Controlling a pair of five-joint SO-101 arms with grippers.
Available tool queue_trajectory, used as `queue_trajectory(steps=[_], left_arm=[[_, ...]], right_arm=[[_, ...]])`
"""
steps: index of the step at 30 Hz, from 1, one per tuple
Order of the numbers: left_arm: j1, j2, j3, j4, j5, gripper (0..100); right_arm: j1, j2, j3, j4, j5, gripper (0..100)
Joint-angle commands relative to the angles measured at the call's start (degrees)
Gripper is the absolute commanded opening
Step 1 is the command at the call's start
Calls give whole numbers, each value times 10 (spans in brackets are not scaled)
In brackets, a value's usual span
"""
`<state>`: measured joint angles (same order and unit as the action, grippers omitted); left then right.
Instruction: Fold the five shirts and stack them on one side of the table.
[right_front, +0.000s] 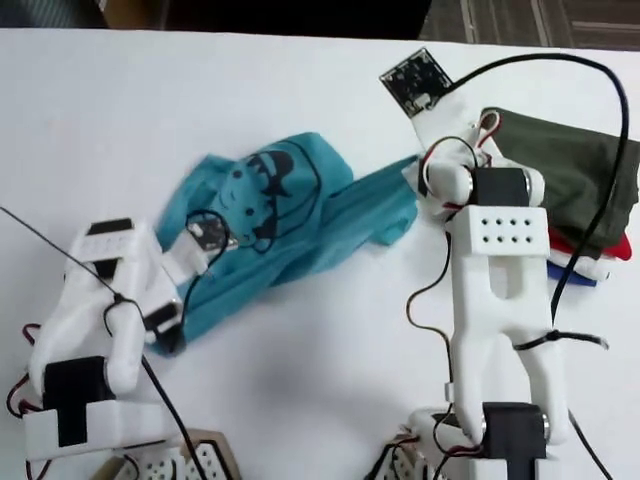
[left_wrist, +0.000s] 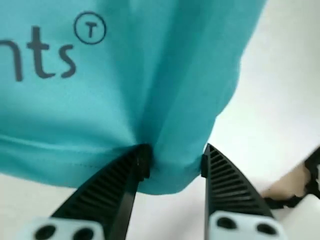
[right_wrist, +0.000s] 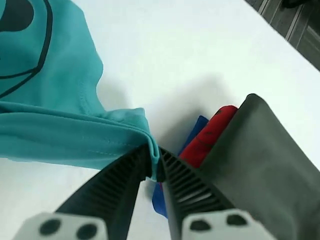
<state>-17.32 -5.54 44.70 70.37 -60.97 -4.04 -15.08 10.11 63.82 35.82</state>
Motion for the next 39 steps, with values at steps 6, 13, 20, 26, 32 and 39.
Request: queue_trajectory(steps=[6,13,20,26,32,39], left_arm=[[12,-25,16,-43,13,224],[14,-24,17,-59,8,101],[11,-31,-7,-52,13,25],[10,-32,-200,86,40,25],[-18,-32,-478,239,49,25],[-68,-32,-668,312,49,25]], right_arm=[[-2,0,-33,5,2,20],[-2,0,-33,20,2,20],[-3,0,-33,19,2,20],[-3,-10,-42,-29,1,21],[-16,-20,-78,-51,1,21],[-46,-62,-176,-44,1,20]])
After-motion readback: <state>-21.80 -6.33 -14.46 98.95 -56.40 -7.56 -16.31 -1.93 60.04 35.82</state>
